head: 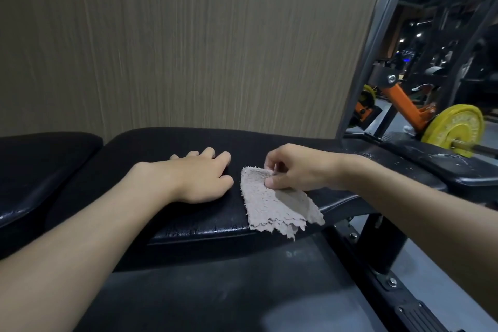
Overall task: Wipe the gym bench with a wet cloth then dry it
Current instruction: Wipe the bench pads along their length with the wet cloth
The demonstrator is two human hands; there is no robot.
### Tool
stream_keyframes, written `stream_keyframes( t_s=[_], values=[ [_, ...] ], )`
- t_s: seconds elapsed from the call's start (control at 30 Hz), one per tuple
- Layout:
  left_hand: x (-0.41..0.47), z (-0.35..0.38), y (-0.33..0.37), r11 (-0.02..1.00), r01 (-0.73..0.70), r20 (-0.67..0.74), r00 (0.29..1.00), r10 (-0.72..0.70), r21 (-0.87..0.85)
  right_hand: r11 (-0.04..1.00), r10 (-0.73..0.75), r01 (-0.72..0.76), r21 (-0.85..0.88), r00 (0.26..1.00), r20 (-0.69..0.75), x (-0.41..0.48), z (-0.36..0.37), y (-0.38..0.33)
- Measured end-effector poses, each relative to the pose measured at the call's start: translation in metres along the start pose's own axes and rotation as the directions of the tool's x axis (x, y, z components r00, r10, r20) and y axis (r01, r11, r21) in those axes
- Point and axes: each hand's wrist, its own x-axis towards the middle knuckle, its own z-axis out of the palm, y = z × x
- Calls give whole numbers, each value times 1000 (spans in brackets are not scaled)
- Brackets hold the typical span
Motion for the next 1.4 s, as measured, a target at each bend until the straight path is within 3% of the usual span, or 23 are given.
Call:
stream_keyframes(
  t_s=[0.07, 0.13, 0.23, 0.3, 0.33, 0.4, 0.47, 0.5, 0.6, 0.63, 0.73, 0.83, 1.03, 1.4],
  values=[
    [0, 1, -1, 1000, -3, -2, 1000, 3, -1, 1000, -13, 12, -16, 996, -89, 0, -6, -1],
    [0, 1, -2, 1000, -2, -4, 1000, 2, 0, 998, -49, 38, -45, 958, -283, -3, -20, -3],
    [2, 1, -1, 1000, 3, -1, 1000, -3, 1, 982, -180, 110, -156, 800, -572, -13, -44, -7],
    [2, 1, -1, 1000, 7, 1, 1000, -7, 5, 968, -247, 165, -188, 746, -618, -23, -49, -8],
    [2, 1, -1, 1000, 5, -1, 1000, -5, 5, 960, -276, 185, -212, 761, -586, -28, -47, -7],
    [2, 1, -2, 1000, -4, -2, 1000, 4, -2, 939, -281, 171, -297, 882, -378, -39, -37, 0],
    [1, 1, -2, 1000, -11, 3, 1000, 11, -2, 936, -173, 126, -330, 978, -120, -52, -23, 6],
    [1, 1, -2, 1000, -12, 7, 1000, 12, 1, 954, -135, 105, -281, 987, -90, -56, -16, 6],
    [1, -1, -1, 1000, -9, 5, 1000, 9, -9, 992, -108, 88, -92, 964, -244, -48, 1, 0],
    [2, -1, 0, 1000, -19, -5, 1000, 19, -18, 995, -73, 55, -83, 969, -235, -41, 7, -3],
    [4, 1, 2, 997, -72, -46, 996, 70, -35, 975, 22, -36, -220, 998, -64, -21, 33, 1],
    [7, 2, 6, 996, -81, -57, 995, 79, -29, 953, 48, -45, -298, 999, 5, -31, 40, 11],
    [11, 5, 17, 996, -88, -20, 996, 89, 11, 945, 53, -43, -325, 998, 22, -41, 34, 18],
    [15, 9, 18, 995, -77, 27, 997, 75, 57, 941, 251, -256, -222, 967, -52, 132, 0, 85]
  ],
)
